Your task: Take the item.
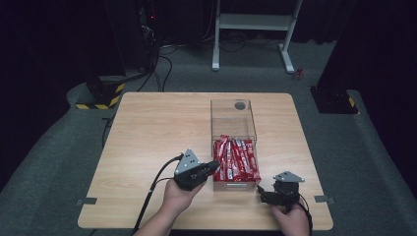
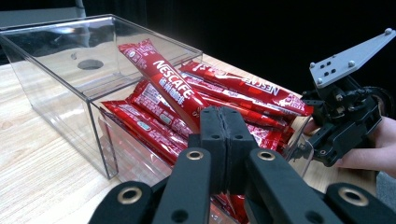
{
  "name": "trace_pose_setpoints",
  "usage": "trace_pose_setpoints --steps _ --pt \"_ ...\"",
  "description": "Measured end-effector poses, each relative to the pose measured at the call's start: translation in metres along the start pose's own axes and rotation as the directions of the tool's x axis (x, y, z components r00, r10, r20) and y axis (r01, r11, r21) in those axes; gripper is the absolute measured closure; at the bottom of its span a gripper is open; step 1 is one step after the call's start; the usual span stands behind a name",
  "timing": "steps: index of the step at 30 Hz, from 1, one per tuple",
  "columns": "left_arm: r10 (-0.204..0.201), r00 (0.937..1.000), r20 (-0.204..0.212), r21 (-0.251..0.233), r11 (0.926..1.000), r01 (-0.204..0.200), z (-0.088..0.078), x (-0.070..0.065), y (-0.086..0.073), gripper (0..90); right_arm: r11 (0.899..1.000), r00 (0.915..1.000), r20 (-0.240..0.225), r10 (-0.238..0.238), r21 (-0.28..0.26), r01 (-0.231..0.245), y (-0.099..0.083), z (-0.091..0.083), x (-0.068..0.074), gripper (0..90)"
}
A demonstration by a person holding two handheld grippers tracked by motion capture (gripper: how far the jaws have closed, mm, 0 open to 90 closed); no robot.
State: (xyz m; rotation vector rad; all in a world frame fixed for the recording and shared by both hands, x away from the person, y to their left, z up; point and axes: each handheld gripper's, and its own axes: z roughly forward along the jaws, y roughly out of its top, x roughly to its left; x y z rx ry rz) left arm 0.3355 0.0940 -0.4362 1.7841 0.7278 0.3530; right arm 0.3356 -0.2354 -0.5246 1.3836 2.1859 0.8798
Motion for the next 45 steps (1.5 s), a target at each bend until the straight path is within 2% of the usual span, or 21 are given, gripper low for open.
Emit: trace_pose_setpoints --steps 24,40,45 --pt "0.015 0.9999 0.001 -0.049 0.9987 -0.015 -0.015 0.003 0.008 89.1 1.000 1.0000 0.000 0.000 0.000 0.000 0.000 0.000 0.000 8.5" --pt "0.025 0.9980 -0.057 -0.051 0.9983 -0.028 -0.027 0.019 0.008 89.2 1.000 1.0000 0.000 0.000 0.000 0.000 0.000 0.000 0.000 8.5" --pt "0.012 0.9968 -0.080 -0.057 0.9983 -0.017 -0.033 0.027 0.007 89.2 1.000 1.0000 0.000 0.000 0.000 0.000 0.000 0.000 0.000 8.4"
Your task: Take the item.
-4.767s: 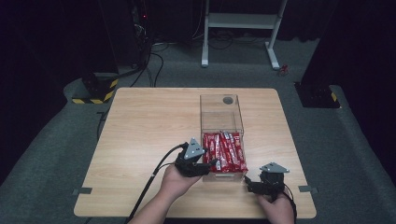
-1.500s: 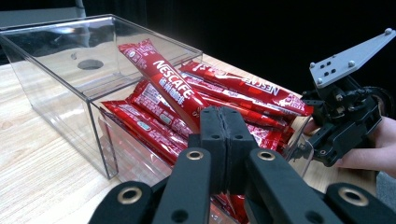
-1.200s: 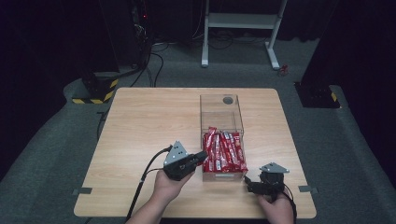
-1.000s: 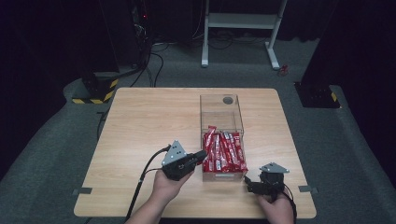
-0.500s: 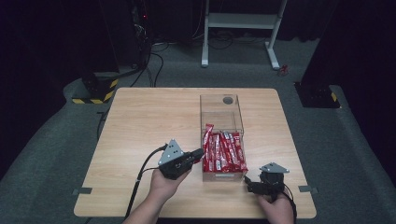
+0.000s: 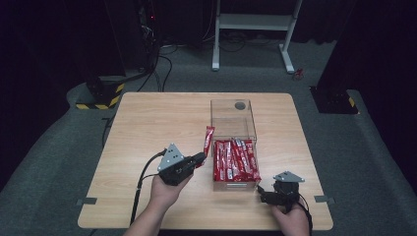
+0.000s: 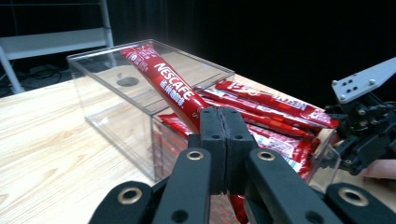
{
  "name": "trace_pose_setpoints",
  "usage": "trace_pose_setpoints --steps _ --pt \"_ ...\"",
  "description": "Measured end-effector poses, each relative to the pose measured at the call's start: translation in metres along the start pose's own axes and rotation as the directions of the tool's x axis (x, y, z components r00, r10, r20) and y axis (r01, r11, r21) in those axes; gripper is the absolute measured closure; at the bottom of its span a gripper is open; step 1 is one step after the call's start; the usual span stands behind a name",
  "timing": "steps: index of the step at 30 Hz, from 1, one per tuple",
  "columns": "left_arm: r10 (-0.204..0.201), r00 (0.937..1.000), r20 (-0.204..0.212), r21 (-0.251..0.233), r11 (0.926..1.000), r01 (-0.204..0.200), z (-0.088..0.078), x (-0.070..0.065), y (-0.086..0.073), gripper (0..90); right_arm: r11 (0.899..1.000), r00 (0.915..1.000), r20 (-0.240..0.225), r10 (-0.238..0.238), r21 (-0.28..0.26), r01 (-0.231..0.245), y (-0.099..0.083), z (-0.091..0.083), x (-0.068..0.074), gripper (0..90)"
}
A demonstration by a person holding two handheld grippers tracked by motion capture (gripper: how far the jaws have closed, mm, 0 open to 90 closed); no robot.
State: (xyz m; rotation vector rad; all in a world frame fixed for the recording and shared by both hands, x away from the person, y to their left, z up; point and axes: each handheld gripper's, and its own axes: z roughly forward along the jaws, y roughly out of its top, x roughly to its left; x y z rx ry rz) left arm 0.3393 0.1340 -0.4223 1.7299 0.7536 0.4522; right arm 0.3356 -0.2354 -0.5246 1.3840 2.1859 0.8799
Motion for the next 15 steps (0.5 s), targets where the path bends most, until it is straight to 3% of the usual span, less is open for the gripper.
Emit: trace_pose_setpoints --steps 15 --pt "-0.028 0.9962 -0.082 -0.001 0.9996 0.028 -0.013 0.026 -0.006 89.2 1.000 1.0000 0.000 0.000 0.000 0.000 0.000 0.000 0.000 8.4"
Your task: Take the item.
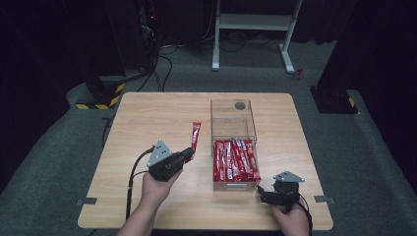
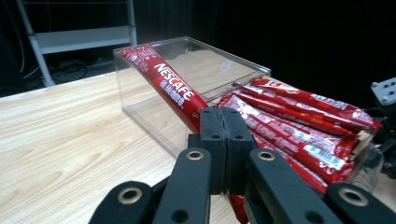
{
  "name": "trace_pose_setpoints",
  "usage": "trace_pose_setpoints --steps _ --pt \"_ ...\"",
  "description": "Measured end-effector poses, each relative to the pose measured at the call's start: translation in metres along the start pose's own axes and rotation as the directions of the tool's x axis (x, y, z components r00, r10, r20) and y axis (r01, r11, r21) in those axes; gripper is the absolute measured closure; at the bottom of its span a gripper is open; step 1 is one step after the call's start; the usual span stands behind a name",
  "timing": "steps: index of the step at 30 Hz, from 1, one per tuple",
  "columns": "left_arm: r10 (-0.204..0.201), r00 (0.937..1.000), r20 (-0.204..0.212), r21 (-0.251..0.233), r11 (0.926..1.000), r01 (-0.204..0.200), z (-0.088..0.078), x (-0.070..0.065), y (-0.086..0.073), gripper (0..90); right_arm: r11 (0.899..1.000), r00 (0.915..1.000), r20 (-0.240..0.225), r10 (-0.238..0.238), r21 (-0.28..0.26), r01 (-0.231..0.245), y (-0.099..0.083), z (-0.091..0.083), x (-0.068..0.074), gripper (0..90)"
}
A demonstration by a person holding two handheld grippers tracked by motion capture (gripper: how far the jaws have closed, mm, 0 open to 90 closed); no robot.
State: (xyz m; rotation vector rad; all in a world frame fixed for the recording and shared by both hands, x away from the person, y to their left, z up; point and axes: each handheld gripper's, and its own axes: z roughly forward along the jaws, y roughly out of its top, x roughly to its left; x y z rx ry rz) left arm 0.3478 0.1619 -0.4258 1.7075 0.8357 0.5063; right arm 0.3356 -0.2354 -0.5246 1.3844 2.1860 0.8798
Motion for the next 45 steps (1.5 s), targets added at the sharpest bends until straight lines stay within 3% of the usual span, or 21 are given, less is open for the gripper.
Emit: trace_pose_setpoints --steps 9,21,45 --pt "-0.018 0.9992 -0.034 0.014 0.9997 0.019 -0.001 0.012 -0.006 89.2 1.000 1.0000 0.000 0.000 0.000 0.000 0.000 0.000 0.000 8.4" --pt "-0.045 0.9973 -0.058 0.067 0.9966 0.049 0.010 0.022 -0.021 89.2 1.000 1.0000 0.000 0.000 0.000 0.000 0.000 0.000 0.000 8.5" --pt "-0.066 0.9942 -0.085 0.172 0.9819 0.080 0.032 0.029 -0.049 89.2 1.000 1.0000 0.001 0.000 0.000 0.000 0.000 0.000 0.000 8.5"
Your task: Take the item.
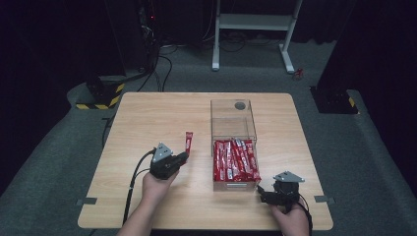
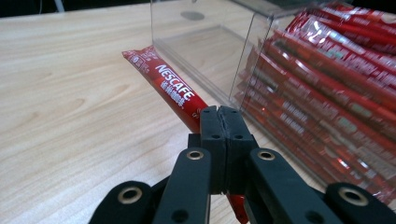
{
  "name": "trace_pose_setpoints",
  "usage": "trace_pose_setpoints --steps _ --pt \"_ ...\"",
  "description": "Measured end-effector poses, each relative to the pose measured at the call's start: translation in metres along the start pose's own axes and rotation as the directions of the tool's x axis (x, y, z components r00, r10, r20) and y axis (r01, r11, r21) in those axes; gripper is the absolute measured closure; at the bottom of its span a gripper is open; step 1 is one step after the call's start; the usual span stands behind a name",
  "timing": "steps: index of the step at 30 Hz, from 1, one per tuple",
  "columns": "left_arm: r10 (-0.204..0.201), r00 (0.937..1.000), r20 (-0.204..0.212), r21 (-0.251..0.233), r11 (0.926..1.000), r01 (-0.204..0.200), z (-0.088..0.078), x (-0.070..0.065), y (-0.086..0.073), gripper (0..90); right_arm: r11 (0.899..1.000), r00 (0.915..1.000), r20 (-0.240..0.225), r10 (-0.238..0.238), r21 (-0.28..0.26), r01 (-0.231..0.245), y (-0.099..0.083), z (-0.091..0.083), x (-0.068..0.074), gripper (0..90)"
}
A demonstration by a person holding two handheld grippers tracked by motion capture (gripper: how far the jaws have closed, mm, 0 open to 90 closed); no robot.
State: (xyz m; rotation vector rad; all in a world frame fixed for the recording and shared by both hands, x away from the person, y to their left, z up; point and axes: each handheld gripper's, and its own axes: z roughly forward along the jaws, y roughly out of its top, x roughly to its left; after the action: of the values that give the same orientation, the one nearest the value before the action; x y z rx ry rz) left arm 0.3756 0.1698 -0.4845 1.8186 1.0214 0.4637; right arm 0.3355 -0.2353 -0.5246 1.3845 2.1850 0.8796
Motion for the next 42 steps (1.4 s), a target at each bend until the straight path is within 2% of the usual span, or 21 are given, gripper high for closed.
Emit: trace_pose_setpoints --steps 14,22,32,42 --pt "0.028 0.9995 -0.011 0.093 0.9953 -0.027 0.019 -0.004 -0.012 89.2 1.000 1.0000 0.000 0.000 0.000 0.000 0.000 0.000 0.000 8.5" --pt "0.022 0.9995 -0.025 0.118 0.9929 -0.018 0.023 -0.003 -0.017 89.2 1.000 1.0000 0.000 0.000 0.000 0.000 0.000 0.000 0.000 8.5" --pt "0.053 0.9969 -0.058 0.161 0.9860 -0.043 0.029 -0.005 -0.021 88.8 1.000 1.0000 -0.001 -0.001 -0.001 0.001 0.000 0.000 0.000 8.7" --pt "0.035 0.9977 -0.059 0.178 0.9837 -0.024 0.031 -0.004 -0.024 85.6 1.000 1.0000 -0.002 0.000 0.000 0.000 0.000 0.000 0.000 8.8"
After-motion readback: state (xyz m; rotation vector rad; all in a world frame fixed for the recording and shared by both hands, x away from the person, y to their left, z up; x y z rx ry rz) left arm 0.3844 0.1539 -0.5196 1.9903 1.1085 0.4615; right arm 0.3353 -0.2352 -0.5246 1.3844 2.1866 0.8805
